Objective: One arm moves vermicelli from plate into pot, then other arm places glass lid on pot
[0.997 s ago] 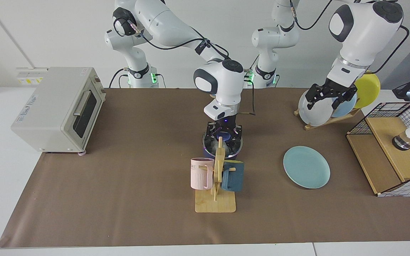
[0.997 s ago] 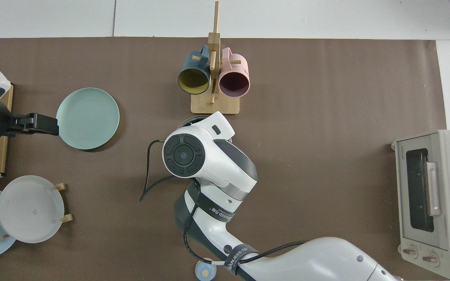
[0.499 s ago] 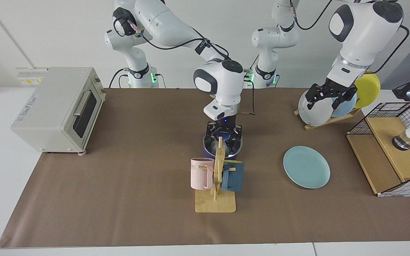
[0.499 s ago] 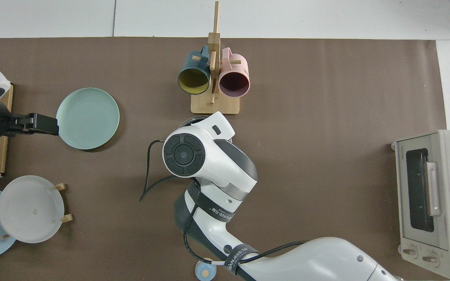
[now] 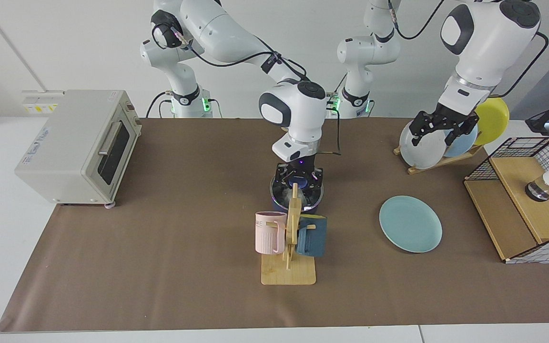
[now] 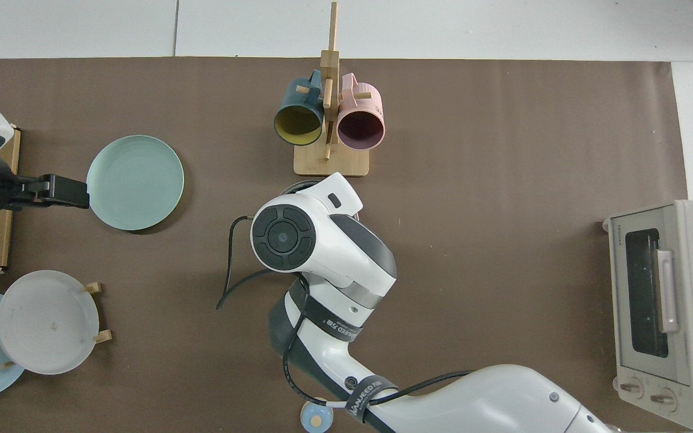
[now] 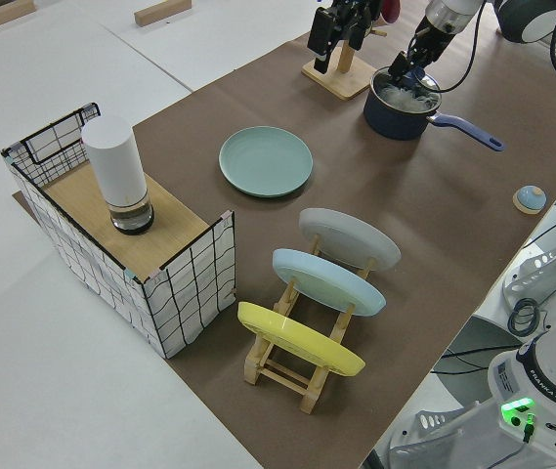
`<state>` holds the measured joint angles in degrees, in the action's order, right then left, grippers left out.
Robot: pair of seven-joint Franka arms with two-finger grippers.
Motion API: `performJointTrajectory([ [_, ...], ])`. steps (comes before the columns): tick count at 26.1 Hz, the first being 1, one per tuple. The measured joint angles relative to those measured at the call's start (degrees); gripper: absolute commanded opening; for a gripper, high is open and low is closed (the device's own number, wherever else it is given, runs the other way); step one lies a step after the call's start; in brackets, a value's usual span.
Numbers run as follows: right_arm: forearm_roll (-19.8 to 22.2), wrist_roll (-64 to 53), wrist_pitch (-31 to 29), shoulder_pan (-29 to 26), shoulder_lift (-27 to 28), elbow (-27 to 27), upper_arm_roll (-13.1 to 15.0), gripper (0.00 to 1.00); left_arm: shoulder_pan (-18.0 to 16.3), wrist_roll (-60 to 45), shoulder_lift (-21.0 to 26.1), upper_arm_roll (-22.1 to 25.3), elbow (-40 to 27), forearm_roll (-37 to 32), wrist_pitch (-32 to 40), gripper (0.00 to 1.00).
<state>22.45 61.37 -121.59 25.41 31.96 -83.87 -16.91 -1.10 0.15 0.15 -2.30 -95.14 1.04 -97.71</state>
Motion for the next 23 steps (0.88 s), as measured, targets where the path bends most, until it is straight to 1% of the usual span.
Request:
performJointTrajectory([
  [4, 0.00, 0.00, 1.08, -0.22, -0.21, 0.88, -0.05, 1.00, 0.00, 0.00, 0.00, 0.00, 0.00, 0.00, 0.00, 1.00],
  [8, 0.00, 0.00, 3.61, -0.30, -0.54, 2.46, -0.56, 1.00, 0.00, 0.00, 0.00, 0.00, 0.00, 0.00, 0.00, 1.00],
  [12, 0.00, -0.28, 6.98, -0.65, -1.34, 4.18, -1.85, 1.00, 0.00, 0.00, 0.00, 0.00, 0.00, 0.00, 0.00, 1.00],
  [15, -0.19, -1.07, 8.68, -1.89, -2.70, 4.86, -3.26, 1.00, 0.00, 0.00, 0.00, 0.00, 0.00, 0.00, 0.00, 1.00],
  [18, -3.17, -3.56, 9.37, -4.34, -5.13, 5.17, -4.52, 1.00, 0.00, 0.00, 0.00, 0.00, 0.00, 0.00, 0.00, 1.00],
  [21, -7.49, -8.98, 10.23, -7.12, -8.23, 5.15, -4.78, 1.00, 0.00, 0.00, 0.00, 0.00, 0.00, 0.00, 0.00, 1.00],
  [23, -9.66, -12.65, 11.68, -8.99, -10.07, 5.10, -4.72, 1.00, 0.00, 0.00, 0.00, 0.00, 0.00, 0.00, 0.00, 1.00],
])
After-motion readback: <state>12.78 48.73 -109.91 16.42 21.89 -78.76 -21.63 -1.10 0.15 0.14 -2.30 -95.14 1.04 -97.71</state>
